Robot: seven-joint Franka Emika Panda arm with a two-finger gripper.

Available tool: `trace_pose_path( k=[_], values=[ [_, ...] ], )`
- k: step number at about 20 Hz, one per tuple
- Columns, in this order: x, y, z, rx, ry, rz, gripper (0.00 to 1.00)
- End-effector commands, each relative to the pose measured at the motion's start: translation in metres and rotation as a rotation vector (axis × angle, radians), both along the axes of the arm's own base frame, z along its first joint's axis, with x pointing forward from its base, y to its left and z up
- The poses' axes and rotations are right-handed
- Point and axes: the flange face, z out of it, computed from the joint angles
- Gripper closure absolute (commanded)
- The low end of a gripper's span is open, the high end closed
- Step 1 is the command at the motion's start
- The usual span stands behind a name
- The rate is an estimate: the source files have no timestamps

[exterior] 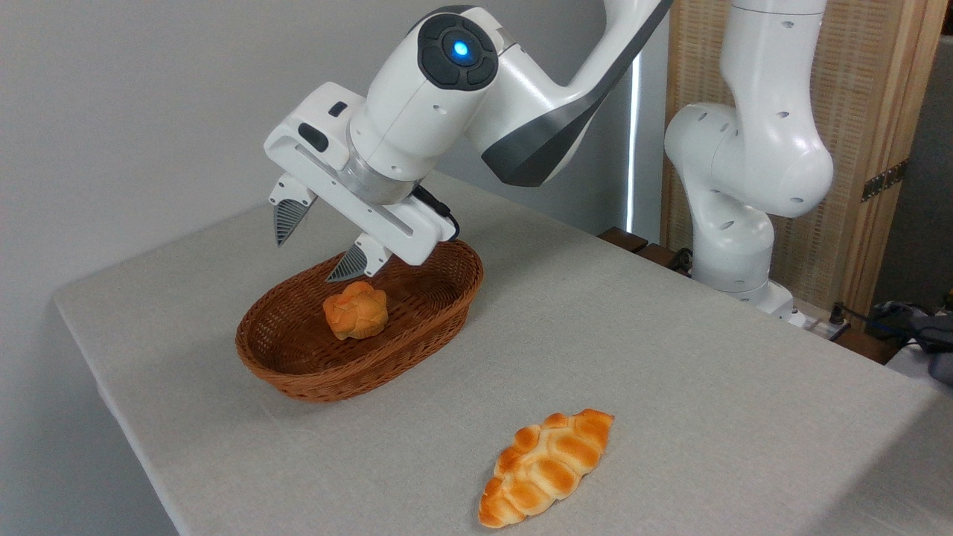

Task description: Put bread into the basket

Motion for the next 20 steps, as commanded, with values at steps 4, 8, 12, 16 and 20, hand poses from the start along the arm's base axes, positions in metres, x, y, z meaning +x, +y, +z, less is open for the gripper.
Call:
trace_pose_path(
  k=[4, 8, 12, 16, 20],
  values=[
    [0.001, 0.029, 0.027, 0.162, -0.047, -0.063, 0.0],
    [-0.002, 0.039, 0.06, 0.509, -0.042, -0.279, 0.0],
    [-0.004, 0.047, 0.087, 0.619, -0.029, -0.338, 0.0],
    [-0.01, 0.057, 0.108, 0.754, 0.01, -0.386, 0.0],
    [-0.014, 0.065, 0.128, 0.844, 0.045, -0.4, 0.0]
  ],
)
